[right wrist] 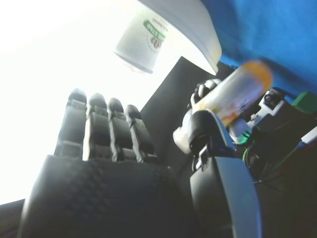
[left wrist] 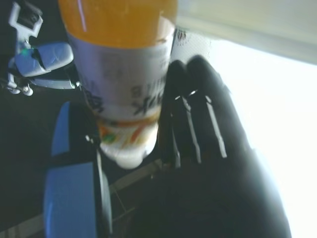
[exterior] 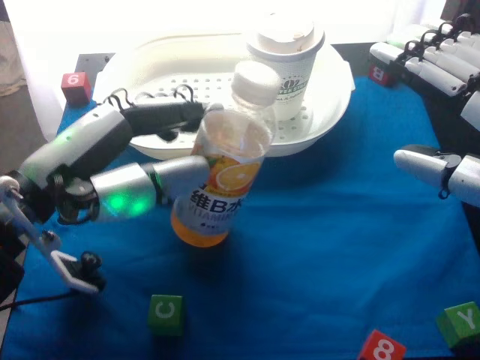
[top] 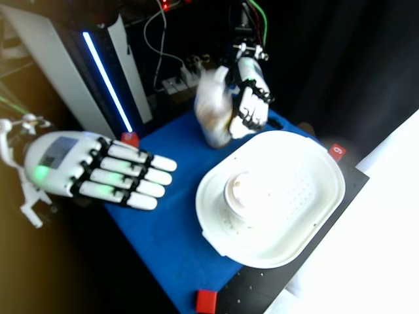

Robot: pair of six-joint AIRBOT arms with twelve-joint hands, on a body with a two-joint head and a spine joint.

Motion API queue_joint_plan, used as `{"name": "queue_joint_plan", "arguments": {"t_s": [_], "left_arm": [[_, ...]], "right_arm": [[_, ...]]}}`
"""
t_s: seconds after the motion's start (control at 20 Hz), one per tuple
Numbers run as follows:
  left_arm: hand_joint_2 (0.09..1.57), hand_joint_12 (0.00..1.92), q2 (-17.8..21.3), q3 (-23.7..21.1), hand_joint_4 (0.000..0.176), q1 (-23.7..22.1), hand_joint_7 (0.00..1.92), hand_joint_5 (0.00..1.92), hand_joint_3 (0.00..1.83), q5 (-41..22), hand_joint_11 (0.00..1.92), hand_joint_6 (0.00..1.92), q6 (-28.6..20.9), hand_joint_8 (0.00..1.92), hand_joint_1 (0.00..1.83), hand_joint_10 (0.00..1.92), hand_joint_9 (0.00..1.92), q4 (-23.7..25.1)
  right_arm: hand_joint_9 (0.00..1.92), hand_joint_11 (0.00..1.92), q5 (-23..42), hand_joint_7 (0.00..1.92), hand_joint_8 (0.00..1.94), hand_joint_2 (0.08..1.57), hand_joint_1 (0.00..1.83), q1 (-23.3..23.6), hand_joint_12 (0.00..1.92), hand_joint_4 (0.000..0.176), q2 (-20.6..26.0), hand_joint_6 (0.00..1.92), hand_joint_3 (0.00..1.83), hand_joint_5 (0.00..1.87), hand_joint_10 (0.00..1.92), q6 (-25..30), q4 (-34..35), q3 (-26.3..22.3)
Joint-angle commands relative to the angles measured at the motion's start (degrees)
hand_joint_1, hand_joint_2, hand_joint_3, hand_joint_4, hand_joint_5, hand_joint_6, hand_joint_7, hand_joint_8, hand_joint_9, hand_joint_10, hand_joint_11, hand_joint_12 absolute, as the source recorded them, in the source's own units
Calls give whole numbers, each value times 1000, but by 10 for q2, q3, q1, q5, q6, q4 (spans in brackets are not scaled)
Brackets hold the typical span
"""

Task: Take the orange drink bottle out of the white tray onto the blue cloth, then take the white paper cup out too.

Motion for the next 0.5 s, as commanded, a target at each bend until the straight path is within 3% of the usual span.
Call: {"name": "queue_joint_plan", "arguments": {"t_s": [0.0,0.05,0.1,0.15,0.25,0.3,0.35,0.45], "left_arm": [[1276,1123,1,-4,43,0,372,361,0,-84,0,2,-7,4,321,319,233,6],[1281,548,3,-6,55,3,157,241,1,-89,0,3,-6,1,246,140,69,5],[1267,109,6,-9,87,6,52,188,0,-96,0,7,-6,12,204,27,13,4],[1260,21,9,-12,83,9,16,140,0,-102,0,2,-5,6,156,5,2,3],[1222,0,14,-16,101,13,0,82,0,-112,0,0,-2,0,146,0,0,1],[1208,0,17,-18,97,16,0,76,0,-117,0,0,0,0,152,0,0,0],[1184,0,21,-22,108,20,0,68,0,-125,0,0,2,0,156,0,0,-4],[1154,0,27,-27,106,29,0,48,0,-136,0,1,6,0,183,0,0,-10]], "right_arm": [[0,0,71,0,0,1341,348,4,0,0,1,0,0,0,0,0,-2,3],[0,0,71,0,0,1348,327,4,0,0,1,0,3,0,0,0,-2,3],[0,0,71,0,0,1348,321,4,0,0,1,0,3,0,0,0,-2,3],[0,0,71,0,0,1347,331,4,0,0,1,0,2,0,0,0,-2,3],[0,0,71,0,0,1346,314,4,0,0,1,0,1,0,0,0,-2,3],[0,0,71,0,0,1346,327,4,0,0,1,0,1,0,0,0,-2,3],[0,0,71,0,0,1352,334,4,0,0,1,0,3,0,0,0,-2,3],[0,0,71,0,0,1358,283,4,0,0,1,0,6,0,0,0,-2,3]]}}
